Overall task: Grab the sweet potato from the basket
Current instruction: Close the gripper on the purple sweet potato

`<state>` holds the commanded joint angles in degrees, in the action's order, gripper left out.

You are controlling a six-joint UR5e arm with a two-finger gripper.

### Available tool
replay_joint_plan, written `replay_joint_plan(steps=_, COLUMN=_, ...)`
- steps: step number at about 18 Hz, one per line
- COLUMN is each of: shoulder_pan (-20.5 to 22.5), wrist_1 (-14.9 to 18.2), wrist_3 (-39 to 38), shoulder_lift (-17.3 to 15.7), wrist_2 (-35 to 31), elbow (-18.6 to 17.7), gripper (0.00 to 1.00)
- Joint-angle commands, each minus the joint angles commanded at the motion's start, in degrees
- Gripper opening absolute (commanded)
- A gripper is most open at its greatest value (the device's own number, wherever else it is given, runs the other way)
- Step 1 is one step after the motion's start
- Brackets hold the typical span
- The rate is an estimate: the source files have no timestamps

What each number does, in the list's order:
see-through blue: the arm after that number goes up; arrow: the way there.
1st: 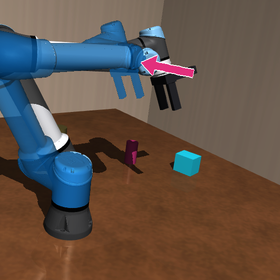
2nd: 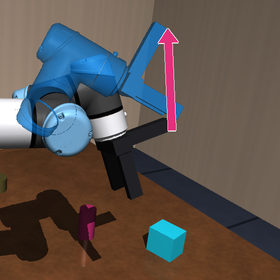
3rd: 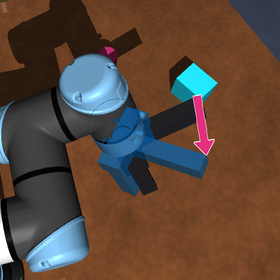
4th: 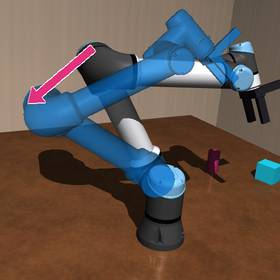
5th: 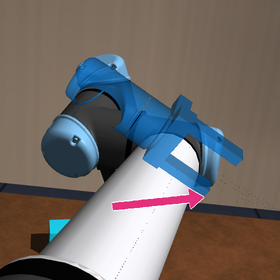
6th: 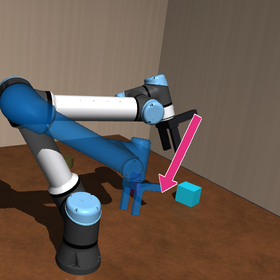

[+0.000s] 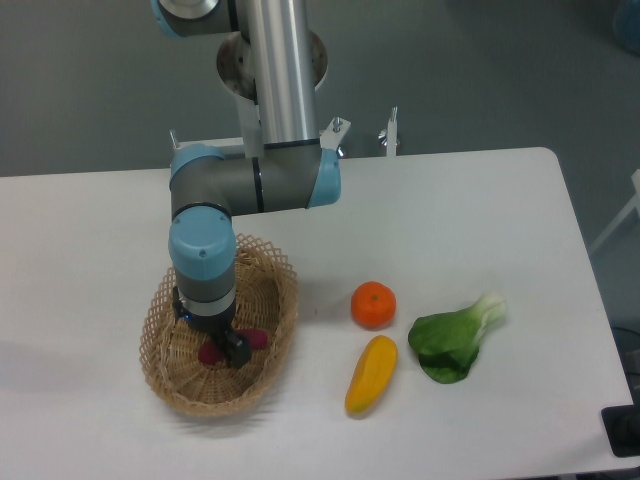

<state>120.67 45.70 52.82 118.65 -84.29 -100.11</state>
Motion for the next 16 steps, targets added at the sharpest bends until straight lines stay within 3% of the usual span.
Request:
replay_joint_plan(steps=4, shoulder_pan=0.0, wrist_1=0.0, wrist_3=0.09, shoulder_lift=-0.26, wrist_2=0.0, elbow=0.0, gripper=0.5)
replay_joint_plan(steps=9, shoulder_pan=0.0, wrist_1=0.0, wrist_3=0.35, shoulder_lift=-0.62, wrist_2=0.0, elbow=0.09, gripper=0.43)
replay_joint_plan(steps=16, shoulder_pan=0.17, wrist_1=0.0, wrist_3=0.53, shoulder_lift=-2.81, wrist_2=0.0, elbow=1.23, gripper=0.42)
